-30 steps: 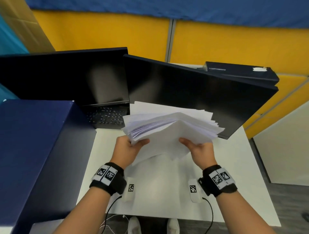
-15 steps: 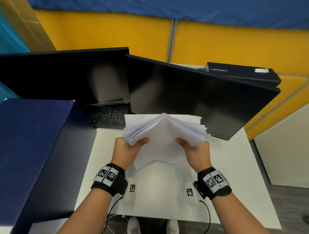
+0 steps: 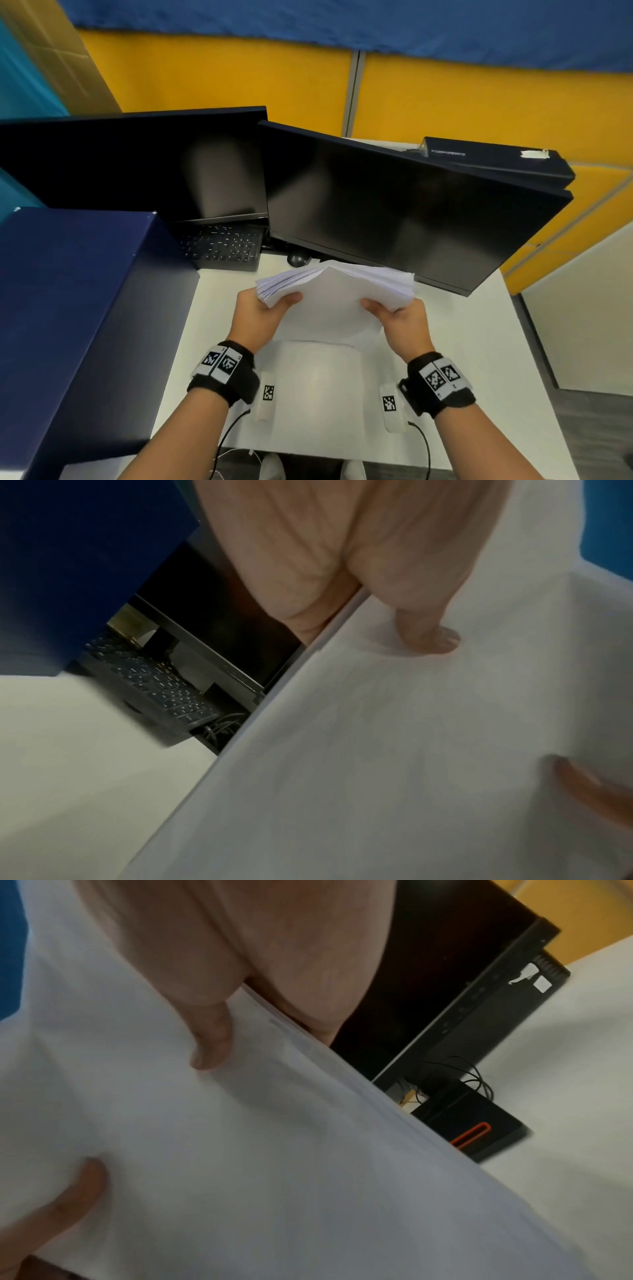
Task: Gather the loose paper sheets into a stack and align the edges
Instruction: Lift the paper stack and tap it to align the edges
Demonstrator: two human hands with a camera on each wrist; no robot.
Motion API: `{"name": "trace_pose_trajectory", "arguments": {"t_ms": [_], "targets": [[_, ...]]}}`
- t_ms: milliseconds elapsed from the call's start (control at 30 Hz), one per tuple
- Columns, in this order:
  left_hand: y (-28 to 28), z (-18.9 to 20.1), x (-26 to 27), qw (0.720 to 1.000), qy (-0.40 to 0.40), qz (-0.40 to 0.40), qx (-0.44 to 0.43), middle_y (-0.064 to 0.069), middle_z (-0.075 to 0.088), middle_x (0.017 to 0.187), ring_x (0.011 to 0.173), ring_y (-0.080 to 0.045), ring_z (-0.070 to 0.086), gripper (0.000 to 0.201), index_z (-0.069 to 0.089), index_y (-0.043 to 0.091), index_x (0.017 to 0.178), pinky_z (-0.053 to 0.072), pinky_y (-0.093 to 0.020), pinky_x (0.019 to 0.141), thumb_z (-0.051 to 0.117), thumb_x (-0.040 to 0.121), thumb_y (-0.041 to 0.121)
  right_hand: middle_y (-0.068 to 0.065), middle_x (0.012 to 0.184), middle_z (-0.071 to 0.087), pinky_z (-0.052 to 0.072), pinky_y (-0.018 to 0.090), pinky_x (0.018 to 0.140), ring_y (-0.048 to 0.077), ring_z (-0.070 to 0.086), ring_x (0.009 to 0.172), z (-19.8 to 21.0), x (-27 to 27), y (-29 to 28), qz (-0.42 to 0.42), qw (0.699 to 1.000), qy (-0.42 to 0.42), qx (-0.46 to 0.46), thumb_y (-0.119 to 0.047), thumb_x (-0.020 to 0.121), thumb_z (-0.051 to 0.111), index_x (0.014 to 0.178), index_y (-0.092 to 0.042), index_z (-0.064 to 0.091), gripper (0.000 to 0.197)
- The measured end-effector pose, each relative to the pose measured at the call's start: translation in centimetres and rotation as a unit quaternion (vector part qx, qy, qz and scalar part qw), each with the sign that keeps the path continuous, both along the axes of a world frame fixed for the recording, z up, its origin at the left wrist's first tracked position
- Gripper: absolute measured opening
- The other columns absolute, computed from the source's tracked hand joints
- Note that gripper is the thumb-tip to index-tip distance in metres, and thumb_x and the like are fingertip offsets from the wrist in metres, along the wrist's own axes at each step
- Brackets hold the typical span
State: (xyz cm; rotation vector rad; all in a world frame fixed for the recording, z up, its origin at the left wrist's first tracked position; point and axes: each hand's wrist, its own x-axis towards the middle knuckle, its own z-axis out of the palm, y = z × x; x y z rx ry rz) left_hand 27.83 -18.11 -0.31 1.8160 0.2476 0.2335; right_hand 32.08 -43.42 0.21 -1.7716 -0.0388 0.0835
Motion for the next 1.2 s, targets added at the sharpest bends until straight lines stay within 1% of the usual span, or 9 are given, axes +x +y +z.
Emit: {"name": "trace_pose_trajectory", "arguments": {"t_ms": [200,300,400,600,700,867,933,1067,1200], "targets": [[-1.3,-0.4,-0.4,0.996,0.030,0.080,-0.030,0.010,0.074,0.095,0.089,0.000,0.071,0.033,0.070,0.016,0.106,0.058,-0.024,0.074,0.083,0.078,0.024,-0.009,0.098,0.074,0.059,0.020,0.073,0.013,0.073,0.093,0.0,-0.5,1.1,-0.027,0.999,0.033,0.010,-0.020,0.077,0.082,0.102,-0.023,0.069,0.028],[-2.5,1.5,-0.9,0.990,-0.041,0.101,-0.086,0.011,0.068,0.115,0.103,-0.004,0.067,0.062,0.057,0.022,0.125,0.056,-0.020,0.086,0.088,0.072,0.025,-0.007,0.104,0.072,0.059,0.023,0.071,0.007,0.071,0.092,1.9,-0.6,1.2,-0.026,0.997,0.003,0.068,-0.028,0.069,0.087,0.113,-0.022,0.062,0.051],[-4.0,3.3,-1.0,0.980,-0.080,0.155,-0.096,0.007,0.064,0.118,0.110,-0.012,0.063,0.053,0.057,0.025,0.121,0.051,-0.028,0.094,0.077,0.076,0.046,-0.005,0.096,0.068,0.055,0.021,0.070,0.003,0.066,0.084,4.1,-0.6,2.1,-0.082,0.993,-0.035,0.080,-0.048,0.069,0.077,0.101,-0.021,0.063,0.044],[-5.8,4.3,0.1,0.951,-0.062,0.275,-0.125,0.008,0.061,0.082,0.075,-0.007,0.058,0.025,0.057,0.016,0.090,0.047,-0.005,0.060,0.076,0.084,0.030,-0.007,0.085,0.062,0.051,0.027,0.074,0.007,0.060,0.079,5.5,0.2,4.0,-0.129,0.988,-0.080,0.016,-0.032,0.071,0.085,0.086,-0.019,0.061,0.031],[-5.4,3.5,0.5,0.950,-0.050,0.281,-0.128,0.008,0.062,0.083,0.075,-0.007,0.060,0.022,0.054,0.023,0.087,0.047,-0.008,0.060,0.076,0.085,0.029,-0.002,0.087,0.060,0.053,0.017,0.070,-0.002,0.062,0.075,4.9,0.1,3.3,0.019,0.998,-0.050,0.023,-0.008,0.057,0.093,0.112,-0.019,0.056,0.066],[-5.1,2.8,0.7,0.944,-0.052,0.298,-0.129,0.008,0.062,0.081,0.073,-0.004,0.059,0.022,0.057,0.015,0.091,0.044,-0.001,0.056,0.076,0.085,0.026,-0.012,0.114,0.063,0.056,0.022,0.083,0.002,0.067,0.101,2.2,-0.3,0.6,0.073,0.996,0.052,-0.005,-0.011,0.056,0.095,0.137,-0.038,0.037,0.103],[-4.8,2.4,0.9,0.944,-0.056,0.297,-0.136,0.007,0.061,0.081,0.073,-0.006,0.058,0.022,0.056,0.015,0.090,0.044,-0.001,0.054,0.074,0.086,0.026,-0.002,0.112,0.070,0.060,0.026,0.079,0.008,0.072,0.099,0.5,-1.1,-0.7,0.082,0.989,0.109,0.050,0.001,0.062,0.090,0.135,-0.028,0.042,0.092],[-4.4,2.5,0.9,0.954,-0.084,0.255,-0.131,0.004,0.061,0.084,0.077,-0.017,0.059,0.026,0.055,0.024,0.088,0.048,-0.007,0.060,0.079,0.081,0.017,0.008,0.101,0.078,0.061,0.030,0.074,0.025,0.076,0.091,-1.9,-2.4,-0.4,0.051,0.989,0.139,0.015,-0.010,0.079,0.080,0.101,-0.019,0.072,0.025],[-0.3,0.7,0.5,0.989,-0.027,0.035,-0.140,0.002,0.073,0.095,0.085,-0.009,0.071,0.077,0.054,0.019,0.122,0.061,-0.026,0.078,0.094,0.057,0.005,-0.005,0.088,0.080,0.059,0.021,0.069,0.019,0.076,0.086,-1.3,-1.7,-0.3,-0.015,0.991,0.125,0.051,-0.003,0.080,0.077,0.090,-0.020,0.075,0.020]]}}
